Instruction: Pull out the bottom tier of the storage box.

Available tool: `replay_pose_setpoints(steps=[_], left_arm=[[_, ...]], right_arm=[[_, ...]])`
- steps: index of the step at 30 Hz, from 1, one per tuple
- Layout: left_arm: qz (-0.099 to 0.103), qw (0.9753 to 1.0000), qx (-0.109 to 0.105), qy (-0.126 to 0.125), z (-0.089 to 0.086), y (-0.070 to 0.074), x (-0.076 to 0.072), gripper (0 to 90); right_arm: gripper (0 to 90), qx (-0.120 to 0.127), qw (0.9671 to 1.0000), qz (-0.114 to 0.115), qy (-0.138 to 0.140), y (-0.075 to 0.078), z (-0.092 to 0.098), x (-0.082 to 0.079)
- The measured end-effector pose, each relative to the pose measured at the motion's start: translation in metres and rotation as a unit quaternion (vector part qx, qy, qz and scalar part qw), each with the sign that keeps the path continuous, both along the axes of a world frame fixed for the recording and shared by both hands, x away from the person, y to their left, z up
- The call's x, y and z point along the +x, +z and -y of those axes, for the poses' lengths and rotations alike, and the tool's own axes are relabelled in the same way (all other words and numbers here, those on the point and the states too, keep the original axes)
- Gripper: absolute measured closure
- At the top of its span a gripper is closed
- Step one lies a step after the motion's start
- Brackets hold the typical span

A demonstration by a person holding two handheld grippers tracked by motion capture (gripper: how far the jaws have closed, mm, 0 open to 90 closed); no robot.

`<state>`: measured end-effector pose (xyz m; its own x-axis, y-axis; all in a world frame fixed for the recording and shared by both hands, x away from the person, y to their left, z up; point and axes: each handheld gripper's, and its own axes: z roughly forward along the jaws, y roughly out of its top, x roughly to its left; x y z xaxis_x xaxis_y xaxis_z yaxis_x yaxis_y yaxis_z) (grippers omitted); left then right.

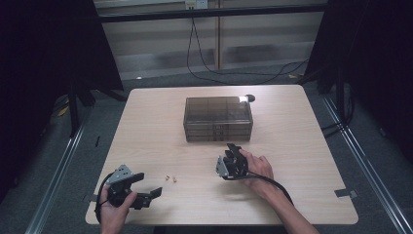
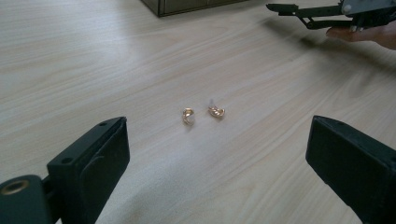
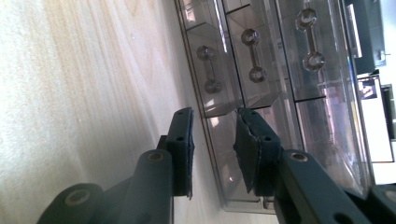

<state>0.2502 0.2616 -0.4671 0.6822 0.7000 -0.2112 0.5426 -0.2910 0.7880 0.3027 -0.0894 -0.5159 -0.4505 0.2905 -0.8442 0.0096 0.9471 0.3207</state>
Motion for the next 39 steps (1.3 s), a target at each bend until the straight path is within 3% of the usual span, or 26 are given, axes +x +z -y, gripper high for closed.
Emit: replay_pose_setpoints(steps=[9,14,17,20,29,39], left_arm=[[-0.001,1.0000,0.000,0.000,0.000,0.000,0.000,6.3],[0.000,1.0000,0.002,-0.001,0.000,0.000,0.000,6.3],[-0.002,1.0000,0.002,-0.001,0.000,-0.001,0.000,6.3],[-0.002,1.0000,0.003,-0.001,0.001,0.000,0.000,6.2],[-0.002,1.0000,0.004,-0.003,0.000,-0.001,0.000,6.0],[-0.001,1.0000,0.006,-0.001,0.000,-0.001,0.001,6.0]], right_arm=[[71.1,0.001,0.9997,0.021,-0.009,-0.005,-0.002,0.006],[72.3,-0.018,0.9993,0.032,-0.001,-0.008,-0.007,0.008],[71.8,-0.047,0.9978,0.047,0.008,-0.013,-0.012,0.008],[72.4,-0.049,0.9977,0.047,0.004,-0.018,-0.017,0.007],[74.9,-0.075,0.9944,0.074,0.007,-0.024,-0.021,0.015],[76.3,-0.087,0.9935,0.072,-0.006,-0.034,-0.021,0.020]])
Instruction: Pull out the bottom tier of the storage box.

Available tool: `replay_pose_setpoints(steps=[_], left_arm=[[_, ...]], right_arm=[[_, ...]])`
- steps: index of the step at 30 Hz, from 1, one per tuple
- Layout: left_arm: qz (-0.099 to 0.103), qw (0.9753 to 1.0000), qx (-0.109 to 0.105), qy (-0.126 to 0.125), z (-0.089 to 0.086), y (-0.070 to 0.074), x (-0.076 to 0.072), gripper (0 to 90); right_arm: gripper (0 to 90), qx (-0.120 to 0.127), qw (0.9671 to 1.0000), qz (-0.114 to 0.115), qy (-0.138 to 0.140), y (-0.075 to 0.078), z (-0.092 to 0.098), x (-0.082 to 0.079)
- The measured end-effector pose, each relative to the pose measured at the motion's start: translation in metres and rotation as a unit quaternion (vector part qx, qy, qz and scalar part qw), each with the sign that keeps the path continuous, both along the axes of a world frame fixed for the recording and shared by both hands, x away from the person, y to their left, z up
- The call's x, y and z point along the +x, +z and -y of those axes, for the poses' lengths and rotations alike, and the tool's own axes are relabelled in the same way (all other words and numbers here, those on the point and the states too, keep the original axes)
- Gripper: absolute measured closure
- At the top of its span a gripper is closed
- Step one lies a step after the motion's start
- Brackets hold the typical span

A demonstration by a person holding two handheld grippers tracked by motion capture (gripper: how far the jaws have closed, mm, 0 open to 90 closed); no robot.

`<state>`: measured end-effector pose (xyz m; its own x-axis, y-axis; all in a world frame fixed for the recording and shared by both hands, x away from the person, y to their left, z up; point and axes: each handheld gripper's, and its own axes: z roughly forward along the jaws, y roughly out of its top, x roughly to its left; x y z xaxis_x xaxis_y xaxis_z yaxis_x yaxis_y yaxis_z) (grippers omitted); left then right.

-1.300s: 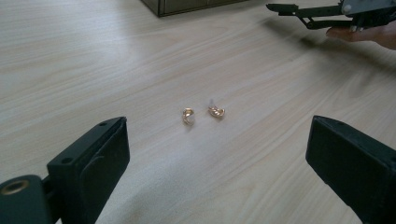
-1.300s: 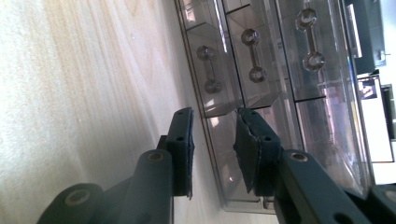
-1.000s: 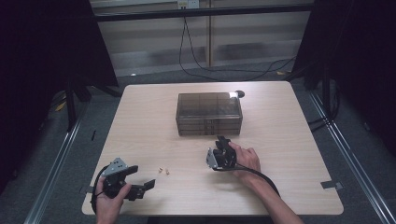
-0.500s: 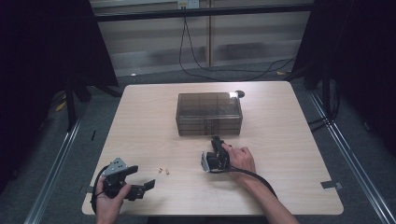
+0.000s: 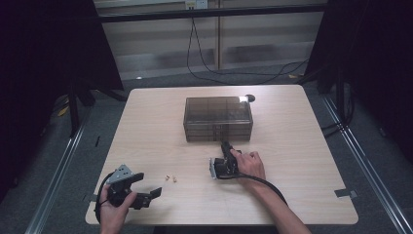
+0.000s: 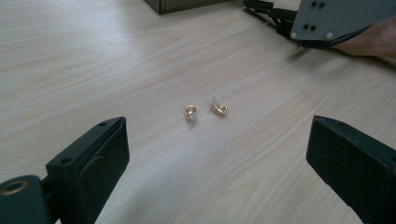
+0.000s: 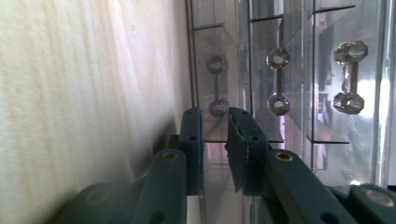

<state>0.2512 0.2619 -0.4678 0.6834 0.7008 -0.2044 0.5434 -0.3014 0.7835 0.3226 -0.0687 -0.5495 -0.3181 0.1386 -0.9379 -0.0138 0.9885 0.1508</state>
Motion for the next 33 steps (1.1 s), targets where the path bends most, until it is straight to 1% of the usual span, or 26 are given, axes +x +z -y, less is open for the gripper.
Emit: replay_pose_setpoints(steps=[1,2,4,6,10,12,14,15,20,25,27,33], left_arm=[[0.000,1.0000,0.000,0.000,0.000,0.000,0.000,6.0],[0.000,1.0000,-0.002,-0.002,0.000,0.000,0.000,5.9],[0.000,1.0000,-0.005,-0.003,0.000,0.000,0.000,5.6],[0.000,1.0000,-0.004,-0.003,0.000,0.000,0.000,5.6],[0.002,1.0000,-0.002,-0.002,-0.001,0.000,0.000,5.6],[0.002,1.0000,-0.001,-0.001,-0.001,0.000,0.000,5.6],[0.001,1.0000,-0.003,-0.004,-0.001,0.000,0.001,5.6],[0.000,1.0000,-0.002,-0.004,-0.001,0.000,0.001,5.6],[0.002,1.0000,0.001,-0.005,0.001,0.000,0.000,5.6],[0.003,0.9999,0.002,-0.010,0.000,0.000,0.000,6.1],[0.003,0.9999,0.001,-0.010,0.000,0.000,0.000,6.1],[0.002,0.9999,0.002,-0.012,0.000,0.000,0.000,6.4]], right_arm=[[76.2,-0.006,1.0000,0.006,0.001,0.000,0.000,0.001],[76.3,-0.005,1.0000,0.006,0.000,0.000,0.000,0.001],[76.3,-0.013,0.9999,0.010,0.001,0.000,0.000,0.003],[76.5,-0.020,0.9997,0.012,0.005,-0.001,-0.002,0.005],[76.9,-0.027,0.9996,0.012,0.002,-0.001,-0.004,0.007],[77.0,-0.034,0.9993,0.014,0.006,-0.001,-0.005,0.008],[77.0,-0.033,0.9994,0.014,0.001,-0.002,-0.005,0.009],[77.0,-0.035,0.9993,0.015,0.005,-0.001,-0.006,0.010],[76.8,-0.036,0.9993,0.011,0.000,-0.001,-0.007,0.012],[78.0,-0.049,0.9988,0.010,0.001,-0.001,-0.011,0.015],[78.4,-0.049,0.9987,0.009,-0.007,-0.002,-0.012,0.015],[79.4,-0.054,0.9985,0.007,-0.009,-0.002,-0.014,0.017]])
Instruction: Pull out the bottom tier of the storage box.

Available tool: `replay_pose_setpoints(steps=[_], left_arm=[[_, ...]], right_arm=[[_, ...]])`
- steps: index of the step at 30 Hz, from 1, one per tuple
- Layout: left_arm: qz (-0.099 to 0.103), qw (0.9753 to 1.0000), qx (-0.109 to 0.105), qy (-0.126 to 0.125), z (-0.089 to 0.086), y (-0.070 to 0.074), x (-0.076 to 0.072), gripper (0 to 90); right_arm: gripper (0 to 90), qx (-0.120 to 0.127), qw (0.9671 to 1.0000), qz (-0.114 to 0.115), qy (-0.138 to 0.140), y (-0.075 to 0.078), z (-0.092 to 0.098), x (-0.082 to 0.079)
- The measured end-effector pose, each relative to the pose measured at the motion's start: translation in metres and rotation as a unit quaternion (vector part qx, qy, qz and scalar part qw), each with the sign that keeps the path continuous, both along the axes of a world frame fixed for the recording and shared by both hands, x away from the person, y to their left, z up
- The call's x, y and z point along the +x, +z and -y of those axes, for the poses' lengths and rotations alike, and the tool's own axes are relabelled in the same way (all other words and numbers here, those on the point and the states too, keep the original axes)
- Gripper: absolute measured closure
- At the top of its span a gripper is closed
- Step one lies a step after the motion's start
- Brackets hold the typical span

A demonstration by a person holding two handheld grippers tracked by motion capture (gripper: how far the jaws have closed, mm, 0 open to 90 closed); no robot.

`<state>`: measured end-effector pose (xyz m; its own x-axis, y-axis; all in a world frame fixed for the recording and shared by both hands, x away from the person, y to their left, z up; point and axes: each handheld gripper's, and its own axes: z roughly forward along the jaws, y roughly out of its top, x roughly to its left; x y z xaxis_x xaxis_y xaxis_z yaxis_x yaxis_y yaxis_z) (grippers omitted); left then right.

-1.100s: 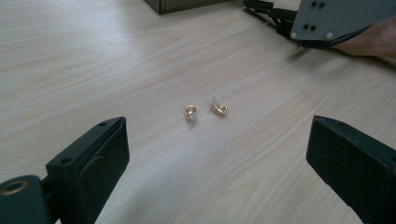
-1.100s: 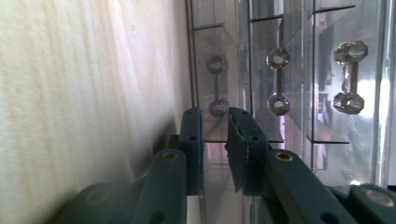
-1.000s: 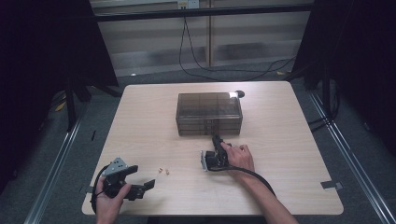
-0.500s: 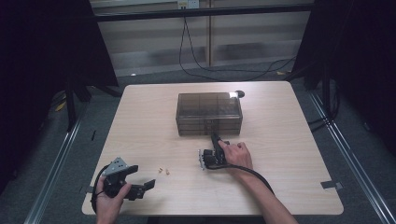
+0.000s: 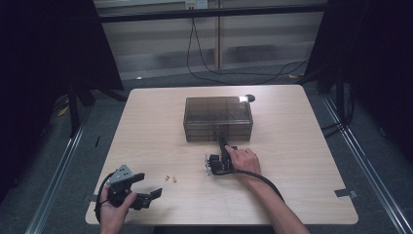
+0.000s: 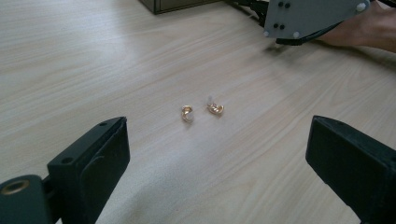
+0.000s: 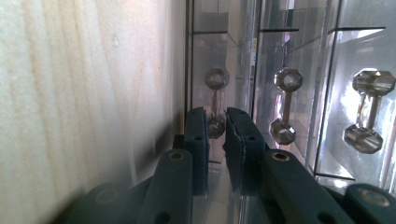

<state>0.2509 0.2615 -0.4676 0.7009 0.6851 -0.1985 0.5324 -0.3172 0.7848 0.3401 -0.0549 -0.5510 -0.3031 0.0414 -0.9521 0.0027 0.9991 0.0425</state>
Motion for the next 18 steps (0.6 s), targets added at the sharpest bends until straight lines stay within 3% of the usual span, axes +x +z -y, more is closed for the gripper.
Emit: replay_pose_setpoints(steps=[18], left_arm=[[0.000,1.0000,0.002,-0.002,0.0003,-0.0002,0.0000,6.4]], right_arm=[[80.9,0.000,1.0000,0.001,-0.006,-0.0004,-0.0003,-0.0007]])
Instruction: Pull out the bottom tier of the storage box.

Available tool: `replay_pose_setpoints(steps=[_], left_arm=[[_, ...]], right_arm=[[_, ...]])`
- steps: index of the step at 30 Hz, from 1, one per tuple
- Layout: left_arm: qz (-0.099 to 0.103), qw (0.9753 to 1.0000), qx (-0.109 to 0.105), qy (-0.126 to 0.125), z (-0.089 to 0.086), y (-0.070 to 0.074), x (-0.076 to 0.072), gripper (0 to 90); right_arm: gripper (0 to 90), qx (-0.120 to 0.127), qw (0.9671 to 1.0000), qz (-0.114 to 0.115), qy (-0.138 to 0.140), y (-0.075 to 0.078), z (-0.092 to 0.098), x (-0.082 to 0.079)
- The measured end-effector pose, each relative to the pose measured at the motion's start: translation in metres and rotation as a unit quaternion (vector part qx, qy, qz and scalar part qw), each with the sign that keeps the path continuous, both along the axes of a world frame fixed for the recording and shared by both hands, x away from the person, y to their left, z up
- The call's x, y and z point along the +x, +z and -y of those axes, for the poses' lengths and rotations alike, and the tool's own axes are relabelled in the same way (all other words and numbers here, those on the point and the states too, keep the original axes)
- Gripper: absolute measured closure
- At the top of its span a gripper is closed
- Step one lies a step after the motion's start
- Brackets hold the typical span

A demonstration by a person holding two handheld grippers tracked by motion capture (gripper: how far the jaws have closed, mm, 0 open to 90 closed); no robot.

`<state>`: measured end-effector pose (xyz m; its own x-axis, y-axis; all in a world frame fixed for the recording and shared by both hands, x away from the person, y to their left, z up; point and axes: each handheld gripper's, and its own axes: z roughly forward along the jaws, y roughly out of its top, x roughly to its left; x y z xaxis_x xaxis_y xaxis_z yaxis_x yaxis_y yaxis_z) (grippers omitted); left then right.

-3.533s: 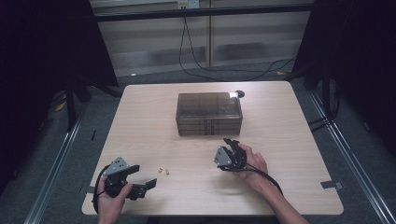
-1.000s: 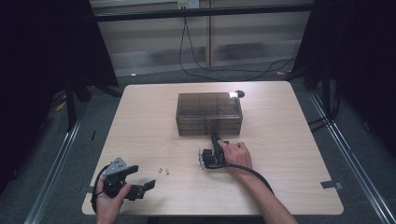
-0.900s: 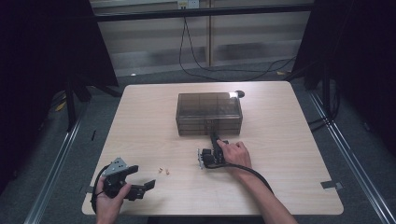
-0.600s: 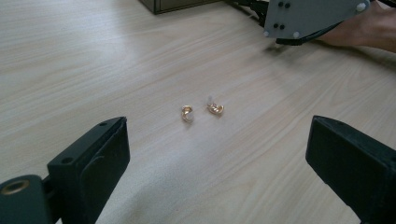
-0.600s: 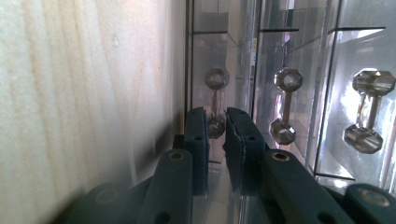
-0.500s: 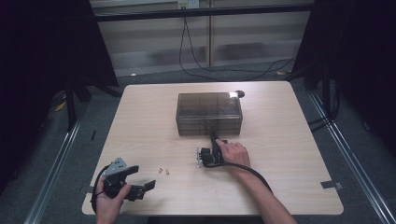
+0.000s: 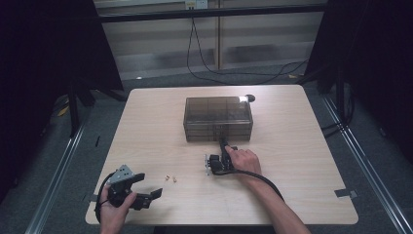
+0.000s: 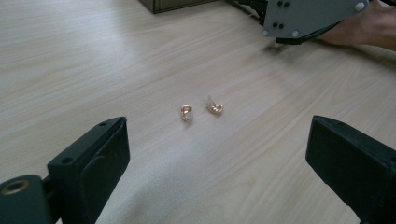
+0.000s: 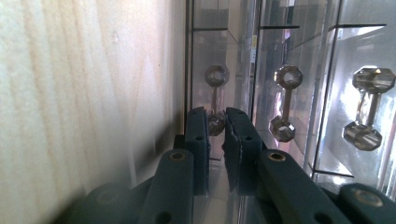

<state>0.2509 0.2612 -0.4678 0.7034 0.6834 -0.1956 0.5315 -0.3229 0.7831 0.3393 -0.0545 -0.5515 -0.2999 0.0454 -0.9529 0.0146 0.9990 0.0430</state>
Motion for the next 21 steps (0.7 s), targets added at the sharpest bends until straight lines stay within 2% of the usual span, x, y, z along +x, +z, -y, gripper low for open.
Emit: replay_pose_setpoints(steps=[21], left_arm=[[-0.002,1.0000,-0.005,0.003,-0.0013,-0.0002,-0.0002,6.4]], right_arm=[[81.0,-0.003,1.0000,-0.001,0.001,0.0006,-0.0003,-0.0076]])
